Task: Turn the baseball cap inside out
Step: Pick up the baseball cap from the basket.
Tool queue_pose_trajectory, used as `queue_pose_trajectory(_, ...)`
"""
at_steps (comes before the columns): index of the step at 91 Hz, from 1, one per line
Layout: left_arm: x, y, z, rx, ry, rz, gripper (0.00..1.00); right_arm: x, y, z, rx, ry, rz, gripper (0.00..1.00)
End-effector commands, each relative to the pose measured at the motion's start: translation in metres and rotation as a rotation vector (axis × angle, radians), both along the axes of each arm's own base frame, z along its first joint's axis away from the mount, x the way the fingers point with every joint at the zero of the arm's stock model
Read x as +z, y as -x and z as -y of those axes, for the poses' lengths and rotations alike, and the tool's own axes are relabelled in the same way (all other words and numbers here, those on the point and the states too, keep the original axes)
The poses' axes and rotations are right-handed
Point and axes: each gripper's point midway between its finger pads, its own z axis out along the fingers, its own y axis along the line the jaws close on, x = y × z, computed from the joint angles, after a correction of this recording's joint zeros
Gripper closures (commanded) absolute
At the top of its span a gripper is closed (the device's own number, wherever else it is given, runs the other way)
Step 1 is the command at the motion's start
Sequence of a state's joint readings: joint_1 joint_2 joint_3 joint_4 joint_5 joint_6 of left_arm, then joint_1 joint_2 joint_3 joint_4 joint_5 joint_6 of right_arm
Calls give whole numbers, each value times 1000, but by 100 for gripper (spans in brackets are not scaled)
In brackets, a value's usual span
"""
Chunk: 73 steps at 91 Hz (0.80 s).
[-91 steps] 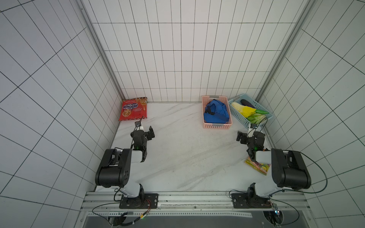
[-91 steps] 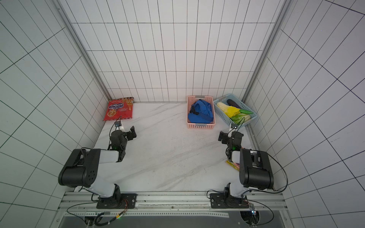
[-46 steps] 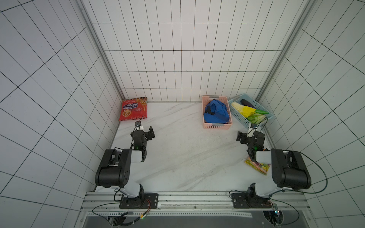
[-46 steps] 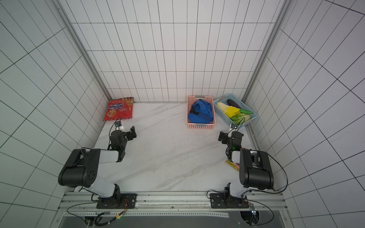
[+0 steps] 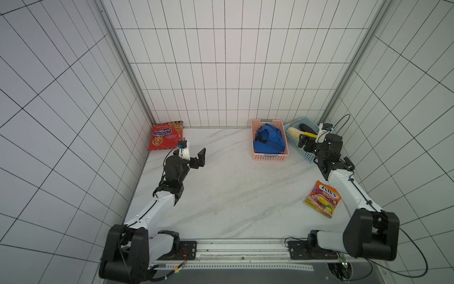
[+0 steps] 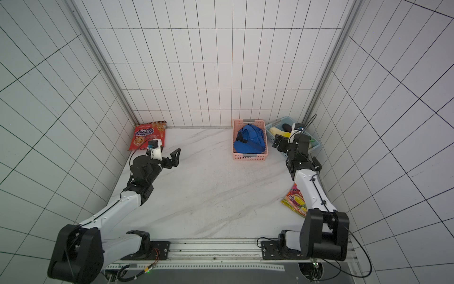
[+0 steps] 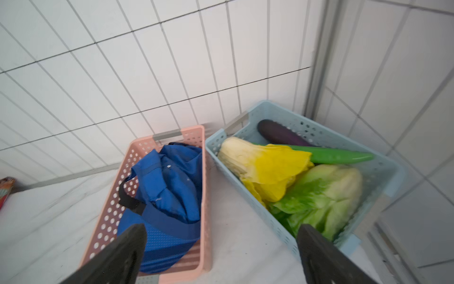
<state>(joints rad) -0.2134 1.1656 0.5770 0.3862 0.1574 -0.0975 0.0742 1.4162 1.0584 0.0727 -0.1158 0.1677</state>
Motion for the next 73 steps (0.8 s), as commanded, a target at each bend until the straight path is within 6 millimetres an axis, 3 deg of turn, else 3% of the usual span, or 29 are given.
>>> queue_pose_trajectory(1, -4, 12, 45, -149, 22, -76, 2, -48, -2, -45, 133, 82, -227, 1)
queue_pose_trajectory(19, -2, 19, 87, -232, 73, -104, 2, -87, -52, -79, 199, 182, -321, 1)
queue_pose_trajectory(38, -17, 25, 94, -232, 71, -150, 2, -125, -87, -99, 262, 217, -387, 1)
queue_pose_trajectory(48, -23, 27, 90, -213, 62, -167, 2, -141, -98, -108, 299, 226, -417, 1)
queue_pose_trajectory(73, -40, 30, 84, -172, 87, -228, 2, -180, -99, -141, 413, 301, -485, 1)
